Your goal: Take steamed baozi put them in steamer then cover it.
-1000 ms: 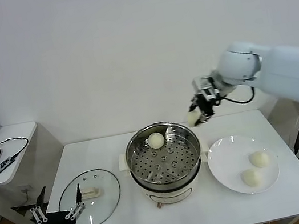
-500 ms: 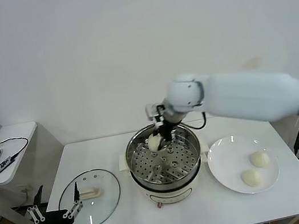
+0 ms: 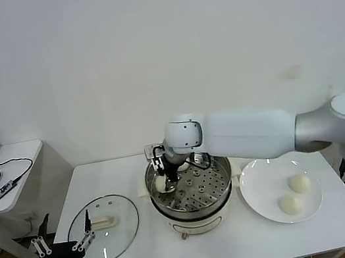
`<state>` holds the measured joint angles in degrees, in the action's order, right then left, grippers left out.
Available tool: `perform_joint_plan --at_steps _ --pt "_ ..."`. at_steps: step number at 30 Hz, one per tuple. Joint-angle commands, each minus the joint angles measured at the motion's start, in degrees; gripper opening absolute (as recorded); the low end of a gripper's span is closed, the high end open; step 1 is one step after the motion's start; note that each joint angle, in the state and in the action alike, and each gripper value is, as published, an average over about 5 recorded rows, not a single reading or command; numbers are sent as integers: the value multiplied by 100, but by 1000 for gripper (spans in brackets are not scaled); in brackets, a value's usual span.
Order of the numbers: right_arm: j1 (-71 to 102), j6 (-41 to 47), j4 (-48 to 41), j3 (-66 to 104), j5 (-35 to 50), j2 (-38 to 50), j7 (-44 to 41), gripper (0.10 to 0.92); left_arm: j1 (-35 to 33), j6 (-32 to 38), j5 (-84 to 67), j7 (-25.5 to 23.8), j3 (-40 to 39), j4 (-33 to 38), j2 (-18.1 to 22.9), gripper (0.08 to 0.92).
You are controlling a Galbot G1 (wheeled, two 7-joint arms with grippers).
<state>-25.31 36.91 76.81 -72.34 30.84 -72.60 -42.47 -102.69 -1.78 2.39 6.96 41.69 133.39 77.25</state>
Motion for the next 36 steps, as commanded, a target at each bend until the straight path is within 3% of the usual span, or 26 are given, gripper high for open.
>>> perform_joint_plan --at_steps 1,7,15,18,25,36 --pt "202 74 -371 22 -167 -309 107 524 20 2 -8 -2 -5 -18 -13 823" --pt "135 93 -341 22 -196 -255 22 563 27 0 -5 -2 -15 -30 -10 823" --pt "-475 -363 92 131 -476 349 -1000 778 -8 -2 -8 -3 -7 8 -39 823" --pt "-850 -716 401 134 -585 854 -1461 816 -13 -4 -13 -5 0 17 -72 823" --pt "-1602 -1254 1326 -91 -748 2316 -2049 823 -2 -12 -17 -17 -42 23 -137 823" --pt "-1064 -1902 2222 -217 -2135 4690 -2267 823 44 -9 30 -18 -232 -40 -141 823"
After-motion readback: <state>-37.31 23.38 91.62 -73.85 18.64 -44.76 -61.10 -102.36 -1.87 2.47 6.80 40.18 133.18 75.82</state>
